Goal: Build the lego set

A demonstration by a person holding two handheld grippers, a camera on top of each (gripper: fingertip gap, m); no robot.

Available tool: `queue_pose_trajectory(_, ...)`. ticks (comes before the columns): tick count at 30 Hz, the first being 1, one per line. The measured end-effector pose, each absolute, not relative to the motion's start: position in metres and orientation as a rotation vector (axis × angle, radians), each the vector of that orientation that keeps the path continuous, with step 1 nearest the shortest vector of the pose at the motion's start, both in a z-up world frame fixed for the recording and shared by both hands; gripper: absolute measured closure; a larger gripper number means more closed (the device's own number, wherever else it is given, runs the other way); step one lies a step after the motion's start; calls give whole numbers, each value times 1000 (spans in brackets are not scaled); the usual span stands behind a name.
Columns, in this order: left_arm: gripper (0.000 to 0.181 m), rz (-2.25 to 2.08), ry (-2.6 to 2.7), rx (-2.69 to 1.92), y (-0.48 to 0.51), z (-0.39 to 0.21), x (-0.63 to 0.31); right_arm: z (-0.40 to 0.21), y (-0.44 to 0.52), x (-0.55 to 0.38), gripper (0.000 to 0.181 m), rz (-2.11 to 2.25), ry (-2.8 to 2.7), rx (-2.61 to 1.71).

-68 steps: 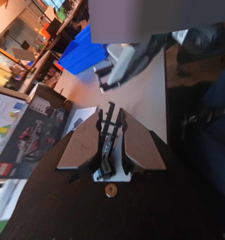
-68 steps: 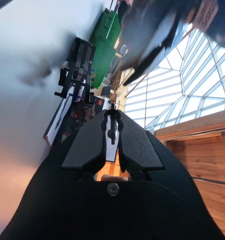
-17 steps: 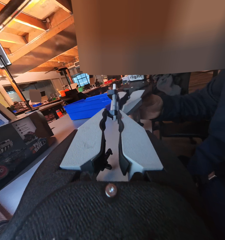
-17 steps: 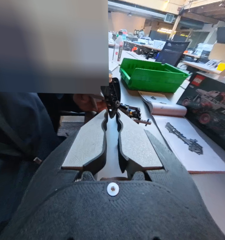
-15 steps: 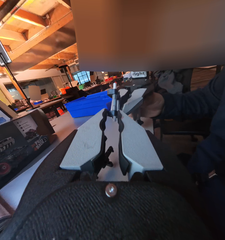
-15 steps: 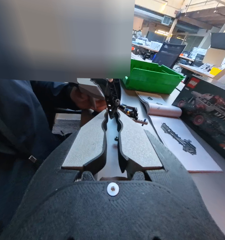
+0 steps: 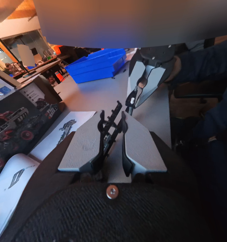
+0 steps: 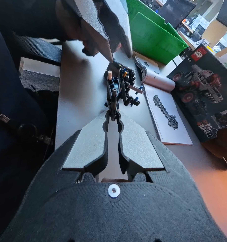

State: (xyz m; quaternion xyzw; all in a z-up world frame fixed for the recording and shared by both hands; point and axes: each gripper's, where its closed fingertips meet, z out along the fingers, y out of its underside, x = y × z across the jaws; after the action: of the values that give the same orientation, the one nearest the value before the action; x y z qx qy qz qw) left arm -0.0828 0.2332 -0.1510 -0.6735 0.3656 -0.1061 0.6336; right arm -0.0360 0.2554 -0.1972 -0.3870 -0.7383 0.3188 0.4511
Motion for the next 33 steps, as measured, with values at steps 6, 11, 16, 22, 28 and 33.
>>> queue_pose_trajectory(6, 147, -153, 946, -1614, 240, -169, -86, -199, 257, -40, 174, 811, -1840, -988)
queue_pose_trajectory(11, 152, 9, 908, -1566, 249, -159, -106, -194, 261, -39, 174, 843, -1799, -1025)
queue_pose_trajectory(16, 155, -230, 895, -1588, 233, -154, -91, -185, 254, -38, 175, 980, -1752, -1086)
queue_pose_trajectory(22, 161, -328, 959, -1613, 231, -167, -51, -184, 243, -47, 174, 1037, -1768, -1099)
queue_pose_trajectory(28, 179, -372, 998, -1652, 240, -177, -42, -194, 244, -49, 174, 972, -1816, -1126)
queue_pose_trajectory(33, 179, -400, 972, -1706, 250, -181, -43, -198, 254, -48, 174, 892, -1824, -1174)
